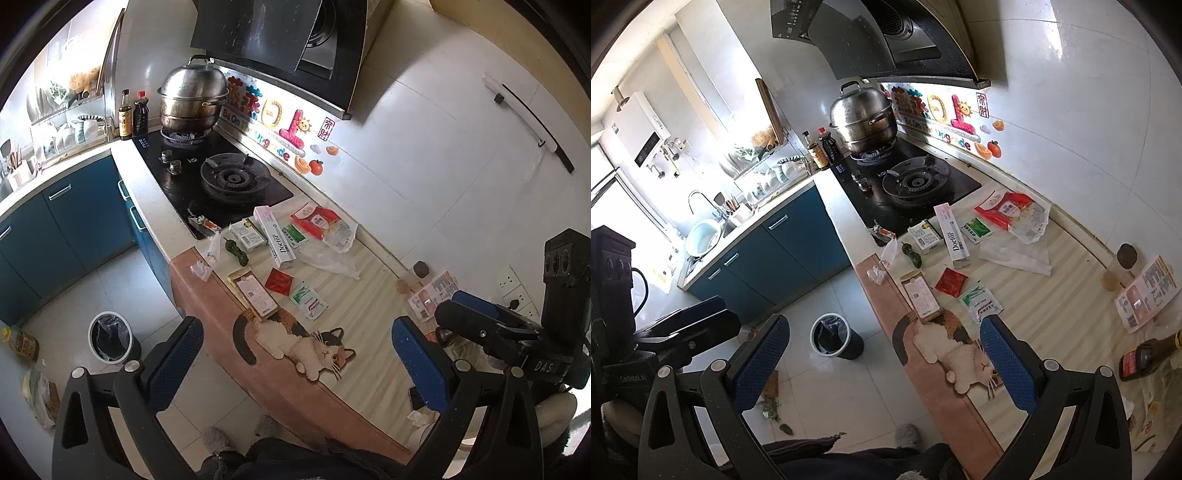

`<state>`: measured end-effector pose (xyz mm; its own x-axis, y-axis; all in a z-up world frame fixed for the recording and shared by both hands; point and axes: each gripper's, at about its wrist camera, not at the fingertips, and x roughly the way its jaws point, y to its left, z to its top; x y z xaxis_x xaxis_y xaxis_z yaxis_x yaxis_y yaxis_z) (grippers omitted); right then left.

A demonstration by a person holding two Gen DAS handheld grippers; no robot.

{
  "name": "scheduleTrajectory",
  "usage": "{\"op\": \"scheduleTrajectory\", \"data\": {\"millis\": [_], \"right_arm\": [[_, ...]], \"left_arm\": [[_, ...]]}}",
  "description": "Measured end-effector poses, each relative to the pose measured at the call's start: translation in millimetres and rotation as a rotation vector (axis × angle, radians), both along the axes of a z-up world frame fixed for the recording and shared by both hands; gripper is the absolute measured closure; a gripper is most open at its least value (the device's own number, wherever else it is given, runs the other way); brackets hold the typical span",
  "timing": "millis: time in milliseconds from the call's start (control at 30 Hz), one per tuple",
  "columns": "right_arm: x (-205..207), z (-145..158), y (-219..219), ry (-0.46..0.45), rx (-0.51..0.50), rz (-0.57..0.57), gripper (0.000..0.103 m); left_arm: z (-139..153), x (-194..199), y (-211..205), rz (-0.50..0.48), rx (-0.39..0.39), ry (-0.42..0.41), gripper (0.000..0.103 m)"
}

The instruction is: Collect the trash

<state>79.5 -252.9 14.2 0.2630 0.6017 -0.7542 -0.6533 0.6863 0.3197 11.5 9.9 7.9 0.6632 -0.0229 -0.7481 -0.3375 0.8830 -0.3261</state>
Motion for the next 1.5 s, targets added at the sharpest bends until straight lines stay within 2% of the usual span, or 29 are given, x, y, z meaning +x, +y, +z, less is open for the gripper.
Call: {"op": "scheduleTrajectory", "data": {"millis": [1133, 1200, 1367, 1433, 1500], "right_arm": [[0.8, 3.4, 5.6, 0.018, 0.007, 0.001, 0.0], [-1.5, 2.0, 9.2, 0.018, 0.005, -0.011, 0.0], [-2.9, -14.3, 20.9, 0.005, -0.018, -0.109, 0.0], [6.5, -30.4, 27.2, 0.009, -0.046, -0.16, 0.0], [20.6, -47.0, 34.4, 0.011, -0.072, -0.203, 0.0]], "left_arm": [[3.4, 0.9, 5.2, -0.003, -0.001, -0.008, 0.0], [0.1, 3.0, 9.4, 0.022, 0.039, 0.009, 0.0], [-28.2, 16.1, 31.4, 0.17, 0.284, 0.088, 0.0], [-48.7, 26.5, 46.7, 0.231, 0.32, 0.132, 0.0], [-72.7, 38.3, 67.8, 0.28, 0.307, 0.188, 0.0]]}}
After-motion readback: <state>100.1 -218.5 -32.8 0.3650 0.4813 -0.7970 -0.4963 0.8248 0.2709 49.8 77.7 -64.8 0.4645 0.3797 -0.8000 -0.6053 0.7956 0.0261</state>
